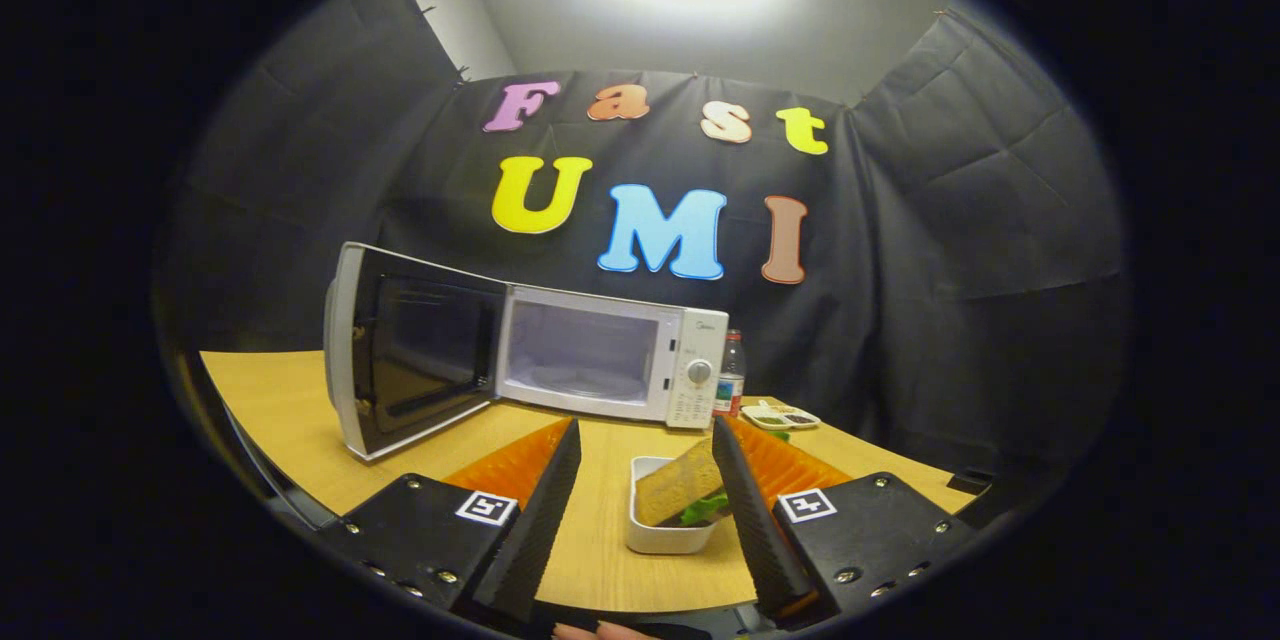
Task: Open the microwave, put the food inside, and close the microwave door.
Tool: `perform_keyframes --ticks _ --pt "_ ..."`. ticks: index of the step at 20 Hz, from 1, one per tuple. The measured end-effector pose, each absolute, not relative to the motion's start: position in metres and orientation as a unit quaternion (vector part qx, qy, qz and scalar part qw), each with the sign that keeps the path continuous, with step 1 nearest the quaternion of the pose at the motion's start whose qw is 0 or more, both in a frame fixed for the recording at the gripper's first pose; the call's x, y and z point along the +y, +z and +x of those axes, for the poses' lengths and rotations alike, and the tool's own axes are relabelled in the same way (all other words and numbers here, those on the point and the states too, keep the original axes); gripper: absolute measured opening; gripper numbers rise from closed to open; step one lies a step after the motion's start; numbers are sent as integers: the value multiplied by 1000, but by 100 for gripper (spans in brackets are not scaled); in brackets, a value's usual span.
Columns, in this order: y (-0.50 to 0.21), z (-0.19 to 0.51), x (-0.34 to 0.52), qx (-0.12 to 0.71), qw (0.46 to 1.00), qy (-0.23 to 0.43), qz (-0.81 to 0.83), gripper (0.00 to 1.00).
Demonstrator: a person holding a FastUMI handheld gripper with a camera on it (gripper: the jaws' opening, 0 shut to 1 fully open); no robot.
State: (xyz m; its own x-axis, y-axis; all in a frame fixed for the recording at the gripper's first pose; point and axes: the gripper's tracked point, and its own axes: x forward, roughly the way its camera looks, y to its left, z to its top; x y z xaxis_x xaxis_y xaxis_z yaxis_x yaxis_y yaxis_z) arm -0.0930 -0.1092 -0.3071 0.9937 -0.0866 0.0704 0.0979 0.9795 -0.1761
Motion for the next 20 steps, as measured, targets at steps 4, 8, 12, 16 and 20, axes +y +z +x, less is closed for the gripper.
perform_keyframes --ticks 4,8,12,16,20 --pt "-325 -85 -152 -10 995 -77 -57 80" --pt "-349 -70 -170 27 996 -78 27 80" --pt "-368 -50 -176 60 991 -67 99 84" --pt "-367 -35 -167 66 982 -38 171 85" --pt "-371 -17 -165 80 980 -35 177 55"
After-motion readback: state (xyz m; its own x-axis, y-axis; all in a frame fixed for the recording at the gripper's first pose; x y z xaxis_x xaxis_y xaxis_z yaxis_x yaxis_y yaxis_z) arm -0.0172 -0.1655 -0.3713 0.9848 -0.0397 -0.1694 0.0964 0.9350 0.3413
